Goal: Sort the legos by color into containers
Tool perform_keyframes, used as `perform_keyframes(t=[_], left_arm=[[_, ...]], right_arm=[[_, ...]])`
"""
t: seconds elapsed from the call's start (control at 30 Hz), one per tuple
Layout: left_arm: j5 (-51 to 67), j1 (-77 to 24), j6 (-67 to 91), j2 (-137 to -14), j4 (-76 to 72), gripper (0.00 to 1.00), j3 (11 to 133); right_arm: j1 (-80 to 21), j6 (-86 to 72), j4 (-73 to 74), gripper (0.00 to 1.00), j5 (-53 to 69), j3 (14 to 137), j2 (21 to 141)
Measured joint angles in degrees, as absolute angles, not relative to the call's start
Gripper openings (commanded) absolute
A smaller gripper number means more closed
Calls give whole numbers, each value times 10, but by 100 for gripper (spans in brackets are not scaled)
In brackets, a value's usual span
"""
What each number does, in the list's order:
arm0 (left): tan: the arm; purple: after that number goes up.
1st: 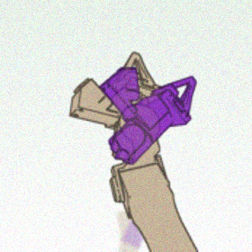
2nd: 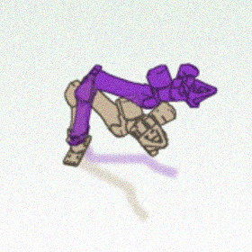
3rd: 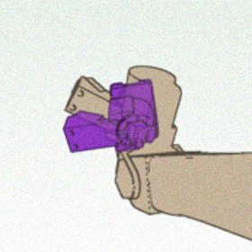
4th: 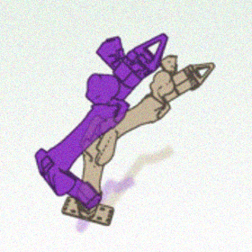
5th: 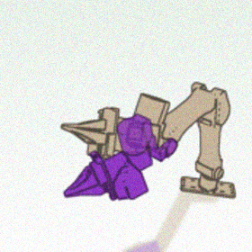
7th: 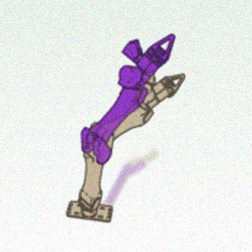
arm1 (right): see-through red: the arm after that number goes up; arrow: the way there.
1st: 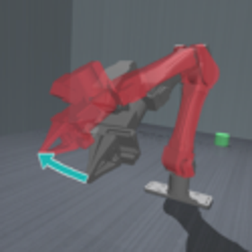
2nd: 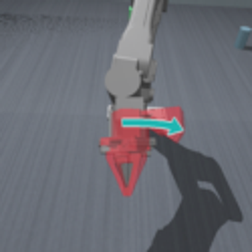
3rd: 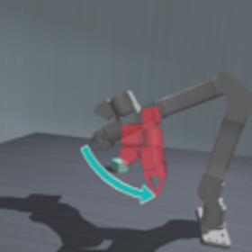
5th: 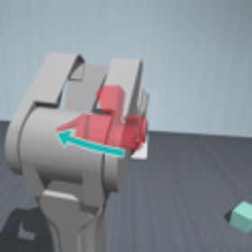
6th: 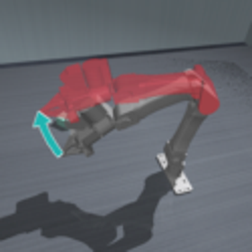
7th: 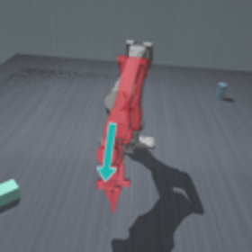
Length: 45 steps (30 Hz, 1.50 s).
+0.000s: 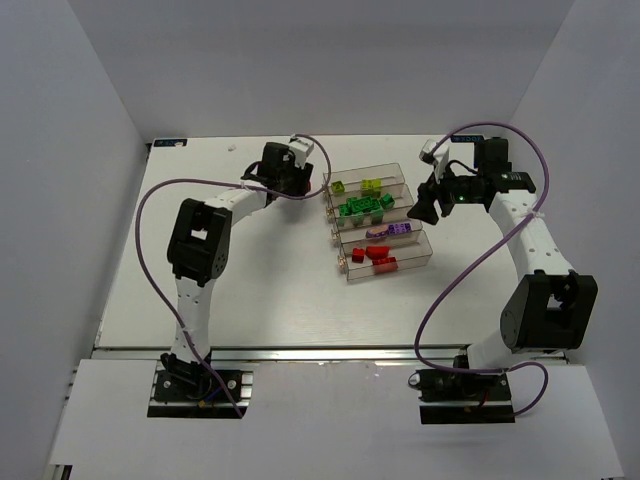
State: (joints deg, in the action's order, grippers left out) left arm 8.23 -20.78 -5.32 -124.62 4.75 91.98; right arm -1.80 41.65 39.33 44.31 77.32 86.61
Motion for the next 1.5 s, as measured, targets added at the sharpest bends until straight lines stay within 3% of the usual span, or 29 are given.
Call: perform_keyframes(t=[0.2, 0.83, 0.97, 1.0, 1.1, 1.13, 1.23, 1.43, 1.5], left_arm=[[50, -208, -91, -1290, 45, 71, 964], [47, -207, -111, -1350, 68, 65, 1014], [43, -207, -110, -1350, 69, 55, 1014], [41, -207, -109, -1350, 68, 42, 1014], [31, -207, -102, -1348, 59, 18, 1006], [27, -207, -100, -1343, 56, 14, 999], [6, -207, -86, -1320, 47, 6, 961], [14, -206, -32, -1204, 28, 0, 838], [48, -204, -4, -1147, 13, 0, 803]], right_arm=[[-15, 418, 394, 71, 443, 768, 866], [-11, 410, 394, 71, 443, 761, 871], [-11, 409, 394, 71, 443, 761, 872], [-11, 409, 394, 71, 443, 761, 872], [-11, 409, 394, 71, 443, 761, 872], [-11, 409, 394, 71, 443, 761, 872], [-11, 409, 394, 70, 443, 761, 872], [-11, 409, 394, 62, 446, 761, 871], [-11, 408, 394, 48, 448, 761, 871]])
